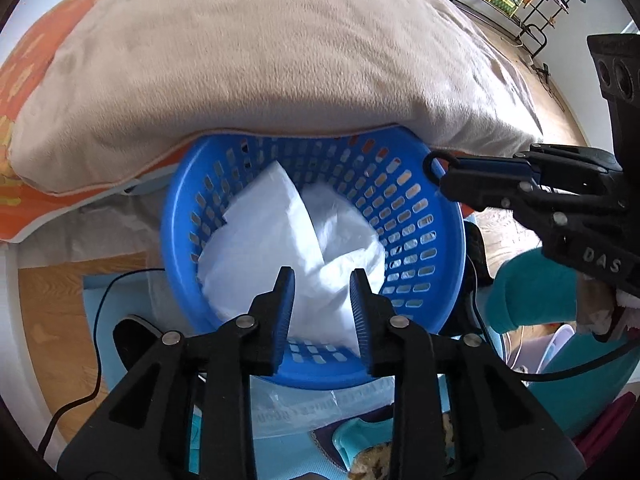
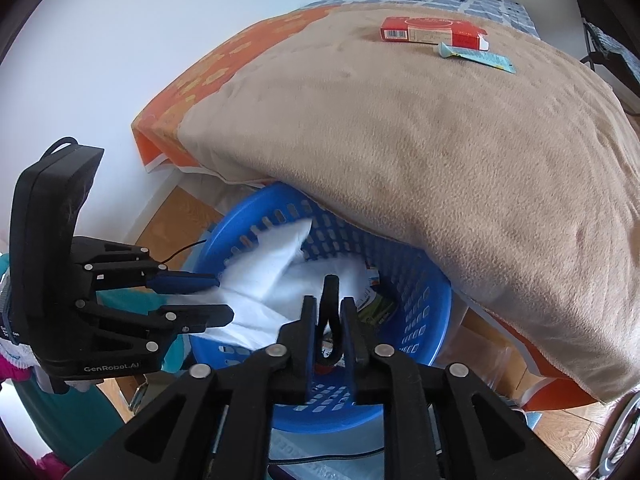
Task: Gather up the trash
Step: 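Carry tissue and hair tie to the blue basket and release both, then grasp the red tissue box with the left tool while the right tool grasps the light-blue tube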
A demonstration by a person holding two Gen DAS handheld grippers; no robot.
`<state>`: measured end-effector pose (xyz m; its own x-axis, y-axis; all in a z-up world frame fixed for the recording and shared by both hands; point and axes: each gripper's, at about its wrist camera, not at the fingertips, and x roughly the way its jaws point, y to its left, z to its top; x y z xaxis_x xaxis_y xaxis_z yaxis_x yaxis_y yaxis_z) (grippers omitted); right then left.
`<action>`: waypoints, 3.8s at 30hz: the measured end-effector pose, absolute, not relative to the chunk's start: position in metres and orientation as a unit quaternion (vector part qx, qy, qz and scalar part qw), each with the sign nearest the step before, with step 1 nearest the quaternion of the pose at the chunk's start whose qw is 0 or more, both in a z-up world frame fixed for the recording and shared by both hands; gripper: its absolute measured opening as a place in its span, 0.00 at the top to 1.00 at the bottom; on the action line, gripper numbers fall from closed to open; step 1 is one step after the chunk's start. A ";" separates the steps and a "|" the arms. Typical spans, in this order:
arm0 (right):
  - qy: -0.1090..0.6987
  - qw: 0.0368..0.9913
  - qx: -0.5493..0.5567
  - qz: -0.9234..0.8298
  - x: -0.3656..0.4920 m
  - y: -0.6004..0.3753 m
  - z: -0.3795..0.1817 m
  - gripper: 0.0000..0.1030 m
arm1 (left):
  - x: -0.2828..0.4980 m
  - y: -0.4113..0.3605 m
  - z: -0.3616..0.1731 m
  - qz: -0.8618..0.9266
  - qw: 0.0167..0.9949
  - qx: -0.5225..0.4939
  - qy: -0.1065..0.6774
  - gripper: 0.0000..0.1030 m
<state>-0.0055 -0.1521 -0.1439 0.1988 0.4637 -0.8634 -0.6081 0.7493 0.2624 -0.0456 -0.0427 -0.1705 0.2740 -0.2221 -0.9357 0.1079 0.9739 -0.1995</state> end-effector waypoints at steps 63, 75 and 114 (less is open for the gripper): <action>0.457 0.852 0.015 0.257 0.117 -0.205 -0.060 0.02 | 0.166 -0.017 -0.046 -0.125 0.880 -0.029 0.458 0.33; 0.482 0.836 0.034 0.261 0.165 -0.200 -0.069 0.08 | 0.276 -0.002 -0.070 -0.129 0.877 -0.079 0.456 0.33; 0.527 0.814 0.104 0.219 0.215 -0.217 -0.100 0.11 | 0.327 -0.064 -0.139 -0.148 0.827 0.077 0.537 0.18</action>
<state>0.2149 -0.2174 -0.0997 0.3481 0.4675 -0.8126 -0.2474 0.8819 0.4014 0.3273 -0.0640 -0.1386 0.3794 -0.1617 -0.9110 0.3274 0.9444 -0.0312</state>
